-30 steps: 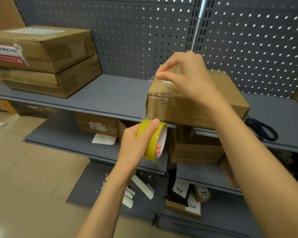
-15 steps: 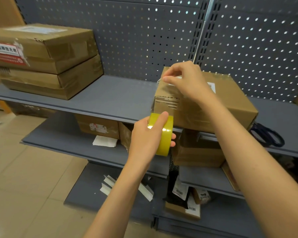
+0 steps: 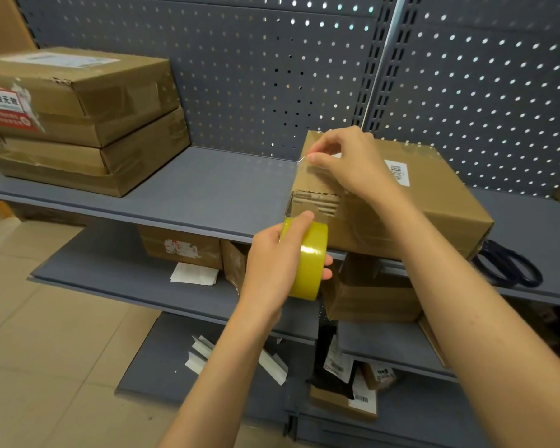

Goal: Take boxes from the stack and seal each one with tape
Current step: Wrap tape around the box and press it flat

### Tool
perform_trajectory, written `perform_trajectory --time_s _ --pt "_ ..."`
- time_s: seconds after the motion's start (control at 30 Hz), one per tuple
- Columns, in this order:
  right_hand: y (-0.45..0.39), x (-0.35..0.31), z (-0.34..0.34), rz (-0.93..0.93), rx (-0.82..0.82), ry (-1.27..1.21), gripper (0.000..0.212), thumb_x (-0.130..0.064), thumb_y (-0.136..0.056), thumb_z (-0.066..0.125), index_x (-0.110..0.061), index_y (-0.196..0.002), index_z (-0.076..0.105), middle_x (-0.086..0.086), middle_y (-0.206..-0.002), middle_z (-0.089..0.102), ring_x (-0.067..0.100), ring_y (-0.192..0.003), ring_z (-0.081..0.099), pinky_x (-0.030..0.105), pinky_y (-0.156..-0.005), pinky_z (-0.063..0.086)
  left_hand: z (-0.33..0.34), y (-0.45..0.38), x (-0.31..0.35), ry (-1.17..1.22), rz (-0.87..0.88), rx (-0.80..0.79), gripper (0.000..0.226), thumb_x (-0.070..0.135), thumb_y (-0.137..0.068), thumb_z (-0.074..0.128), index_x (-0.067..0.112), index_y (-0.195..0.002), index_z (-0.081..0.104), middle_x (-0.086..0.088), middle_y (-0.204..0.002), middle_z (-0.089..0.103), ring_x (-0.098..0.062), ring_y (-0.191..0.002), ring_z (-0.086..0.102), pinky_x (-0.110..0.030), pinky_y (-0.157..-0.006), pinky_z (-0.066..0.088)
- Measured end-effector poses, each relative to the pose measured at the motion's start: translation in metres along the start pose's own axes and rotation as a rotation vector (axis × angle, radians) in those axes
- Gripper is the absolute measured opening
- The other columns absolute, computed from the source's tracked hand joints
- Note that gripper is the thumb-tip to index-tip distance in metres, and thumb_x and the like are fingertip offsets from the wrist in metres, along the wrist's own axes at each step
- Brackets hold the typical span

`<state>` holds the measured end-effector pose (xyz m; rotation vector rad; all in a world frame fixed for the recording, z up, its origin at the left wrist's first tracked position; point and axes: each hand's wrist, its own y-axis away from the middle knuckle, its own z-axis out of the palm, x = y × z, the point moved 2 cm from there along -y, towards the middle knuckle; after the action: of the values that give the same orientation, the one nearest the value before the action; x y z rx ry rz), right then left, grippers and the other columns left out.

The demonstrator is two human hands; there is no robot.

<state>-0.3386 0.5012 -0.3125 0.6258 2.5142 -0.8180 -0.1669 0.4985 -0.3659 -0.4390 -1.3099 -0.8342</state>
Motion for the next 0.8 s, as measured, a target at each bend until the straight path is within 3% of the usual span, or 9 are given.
perform_trajectory --time_s 0.23,0.4,0.5,0.63,0.73,0.8 --pt "-0.003 0.007 0.008 0.007 -0.019 -0.008 0.007 -0.02 -0.087 0.066 -0.018 -0.087 0.073 -0.004 -0.087 0.067 0.011 -0.086 0.059 0.029 -0.076 0.048 -0.004 -0.008 -0.001 -0.015 -0.018 -0.003 0.021 0.031 -0.096 0.053 0.014 -0.087 0.06 -0.007 -0.058 0.067 -0.017 -0.048 0.063 -0.027 -0.057 0.054" --pt "-0.005 0.011 0.013 0.039 -0.027 -0.011 0.008 -0.021 -0.088 0.066 -0.018 -0.088 0.074 -0.007 -0.085 0.065 0.014 -0.09 0.061 0.038 -0.085 0.052 -0.005 -0.012 -0.003 -0.007 -0.032 0.003 0.022 0.032 -0.096 0.053 0.013 -0.088 0.061 -0.008 -0.057 0.067 -0.016 -0.047 0.063 -0.028 -0.058 0.055" --pt "-0.005 0.014 0.015 0.06 -0.006 -0.002 0.012 -0.022 -0.088 0.066 -0.018 -0.099 0.069 -0.006 -0.087 0.063 0.016 -0.094 0.059 0.041 -0.088 0.049 -0.005 -0.013 -0.005 -0.012 -0.033 0.002 0.022 0.032 -0.096 0.053 0.013 -0.088 0.061 -0.008 -0.056 0.067 -0.016 -0.047 0.063 -0.027 -0.056 0.055" --pt "0.0 0.009 0.012 0.038 0.04 0.06 0.026 -0.021 -0.094 0.056 -0.015 -0.119 0.06 0.002 -0.107 0.06 0.017 -0.104 0.052 0.028 -0.086 0.039 -0.006 -0.015 -0.008 -0.017 -0.016 -0.007 0.021 0.03 -0.096 0.053 0.012 -0.09 0.062 -0.008 -0.058 0.067 -0.016 -0.048 0.064 -0.027 -0.057 0.055" --pt "0.009 -0.008 0.006 -0.057 0.097 0.099 0.027 -0.023 -0.1 0.044 -0.006 -0.104 0.065 0.008 -0.107 0.063 0.023 -0.102 0.054 0.033 -0.087 0.041 -0.006 -0.016 -0.01 -0.015 -0.02 -0.012 0.021 0.031 -0.096 0.053 0.012 -0.091 0.062 -0.009 -0.059 0.068 -0.017 -0.049 0.064 -0.027 -0.056 0.055" --pt "0.015 -0.019 0.01 -0.07 -0.06 0.145 0.039 -0.028 -0.103 0.034 -0.002 -0.091 0.06 0.011 -0.094 0.062 0.029 -0.093 0.055 0.038 -0.078 0.042 -0.005 -0.016 -0.011 -0.01 -0.024 -0.008 0.021 0.031 -0.096 0.053 0.012 -0.09 0.062 -0.009 -0.059 0.068 -0.017 -0.049 0.064 -0.026 -0.054 0.055"
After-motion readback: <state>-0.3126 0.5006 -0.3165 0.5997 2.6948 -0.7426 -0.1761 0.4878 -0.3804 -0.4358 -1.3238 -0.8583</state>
